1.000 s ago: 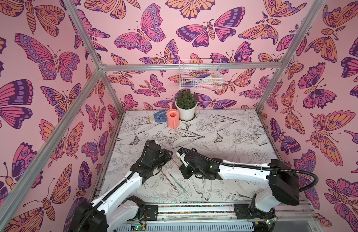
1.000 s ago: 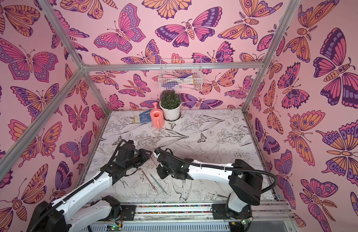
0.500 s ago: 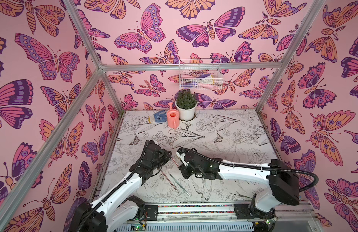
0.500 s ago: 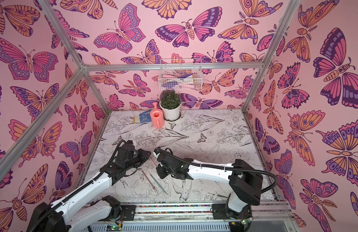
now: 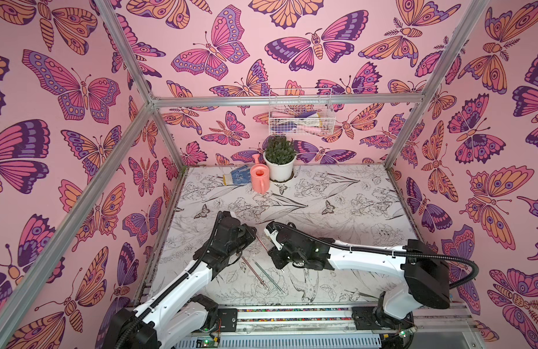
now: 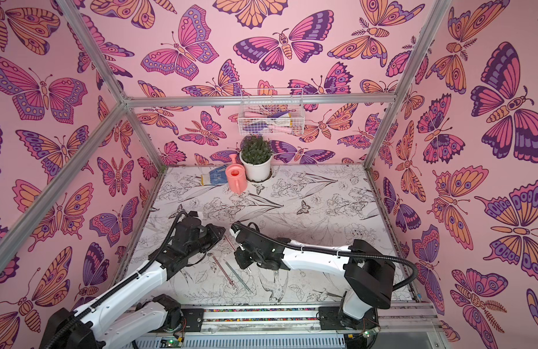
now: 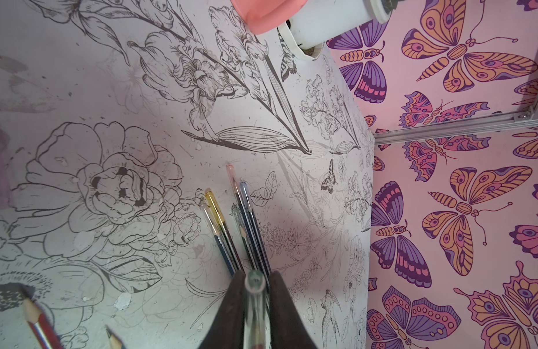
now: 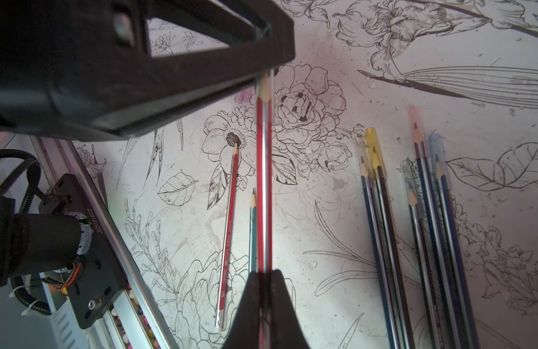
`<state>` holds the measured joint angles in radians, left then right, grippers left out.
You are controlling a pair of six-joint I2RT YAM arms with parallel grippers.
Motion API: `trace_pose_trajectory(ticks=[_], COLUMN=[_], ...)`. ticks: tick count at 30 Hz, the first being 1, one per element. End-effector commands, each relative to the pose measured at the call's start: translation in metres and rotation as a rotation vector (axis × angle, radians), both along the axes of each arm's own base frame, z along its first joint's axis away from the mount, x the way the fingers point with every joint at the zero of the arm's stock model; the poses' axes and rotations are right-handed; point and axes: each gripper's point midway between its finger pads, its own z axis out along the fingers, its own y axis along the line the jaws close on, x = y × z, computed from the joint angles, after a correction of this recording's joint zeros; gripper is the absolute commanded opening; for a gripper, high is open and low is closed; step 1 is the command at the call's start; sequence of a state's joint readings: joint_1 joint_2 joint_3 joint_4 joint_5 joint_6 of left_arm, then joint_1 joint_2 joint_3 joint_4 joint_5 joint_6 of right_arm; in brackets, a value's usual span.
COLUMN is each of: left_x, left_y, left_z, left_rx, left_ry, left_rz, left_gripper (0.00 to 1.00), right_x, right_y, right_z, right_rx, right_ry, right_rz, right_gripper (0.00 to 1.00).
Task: Remove the protective cover of the pencils
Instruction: Remove the protective sleeve from the pencil.
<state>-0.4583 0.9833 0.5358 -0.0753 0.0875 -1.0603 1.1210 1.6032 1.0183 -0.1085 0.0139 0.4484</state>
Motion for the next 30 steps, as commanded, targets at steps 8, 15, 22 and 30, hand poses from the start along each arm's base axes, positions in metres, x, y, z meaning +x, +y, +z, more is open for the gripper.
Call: trace_pose_trajectory(ticks=[8,15,22,30], left_x=[0.005,0.01,0.02,0.026], left_y=[0.013,0.02,0.034,0.047], left_z=[-0.006,-0.011,-0.016,-0.016], left_rx=[0.002,0.005,0.001,0.005], left_ry=[0.014,0.034,0.049,0.05], left_rz=[0.059,0.086,0.123,0.167], left_gripper=[0.12,0.11,0.1,0.11], right_x=[0.0,-0.002,-0.009,-0.014], right_y=[0.001,0.001,0.0,-0.003], right_z=[0.011,0.01,0.001,-0.017], right_rx=[0.033,0.033,0.035,0.016], right_ry=[-0.005,-0.001,0.029,0.066], right_rz=[0.0,0.005,0.02,0.026], right_gripper=[0.04,0.04,0.04,0.03])
